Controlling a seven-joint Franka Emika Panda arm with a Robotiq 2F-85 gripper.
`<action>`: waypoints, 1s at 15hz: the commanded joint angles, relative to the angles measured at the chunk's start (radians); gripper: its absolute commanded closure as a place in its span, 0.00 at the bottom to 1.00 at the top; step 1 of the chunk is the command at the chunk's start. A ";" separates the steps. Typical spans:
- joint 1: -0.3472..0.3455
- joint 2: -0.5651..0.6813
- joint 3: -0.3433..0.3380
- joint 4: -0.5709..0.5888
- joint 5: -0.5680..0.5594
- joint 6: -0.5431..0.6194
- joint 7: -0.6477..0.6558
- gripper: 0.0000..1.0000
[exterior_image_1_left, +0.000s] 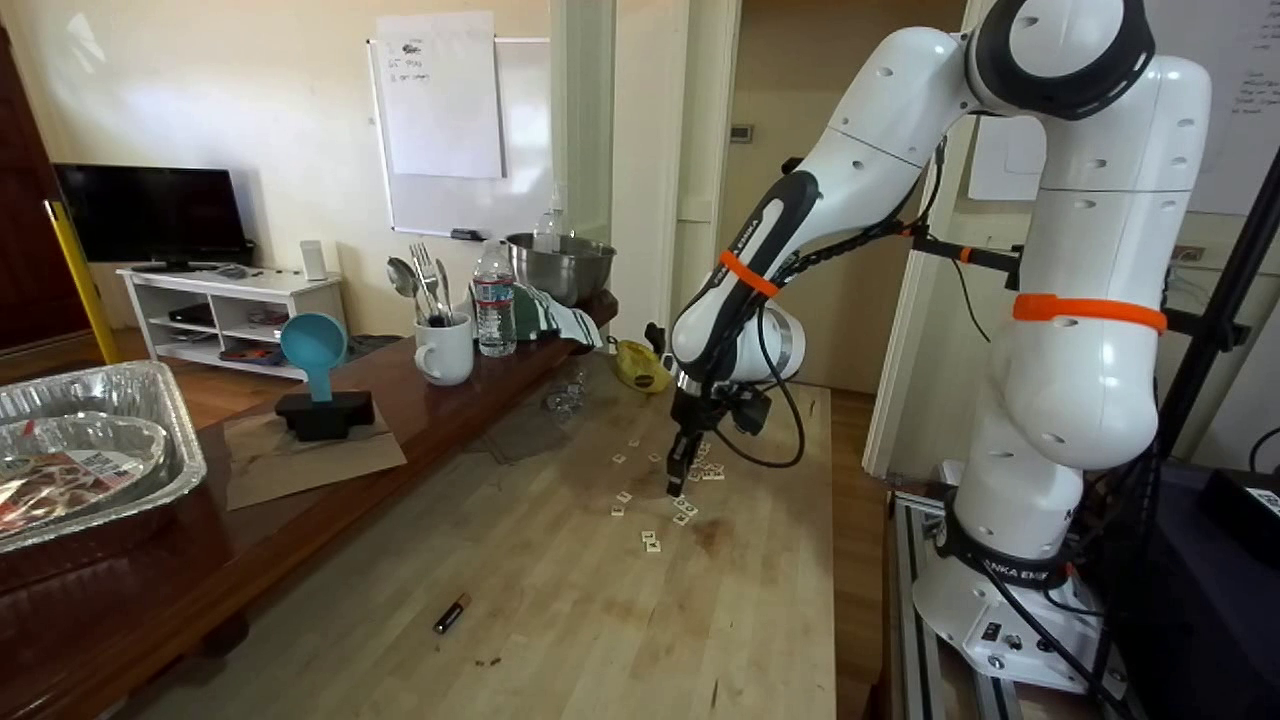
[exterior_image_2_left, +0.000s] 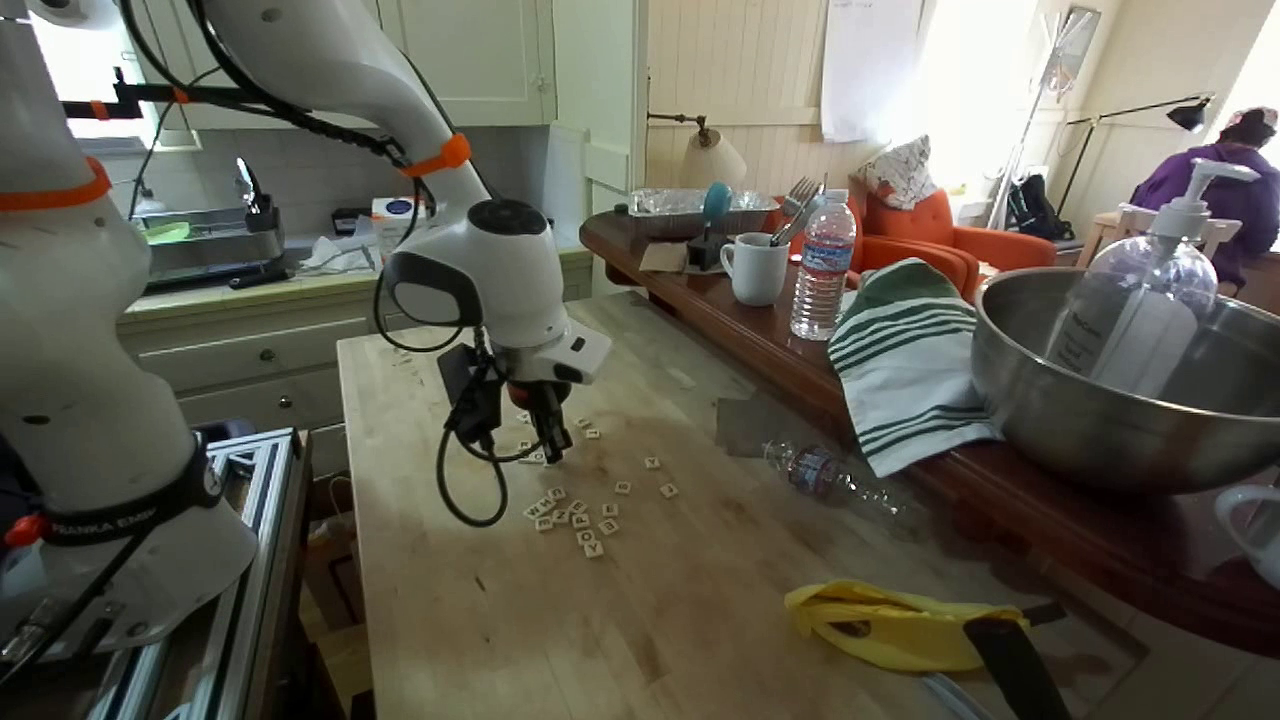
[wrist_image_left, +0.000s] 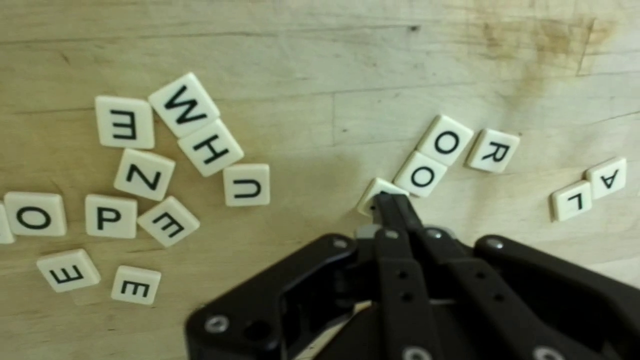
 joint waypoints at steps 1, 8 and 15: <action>0.003 -0.009 0.005 -0.019 0.030 -0.009 0.013 1.00; 0.012 -0.070 0.026 -0.054 0.085 0.025 -0.022 1.00; 0.019 -0.041 0.046 -0.025 0.046 0.000 -0.054 1.00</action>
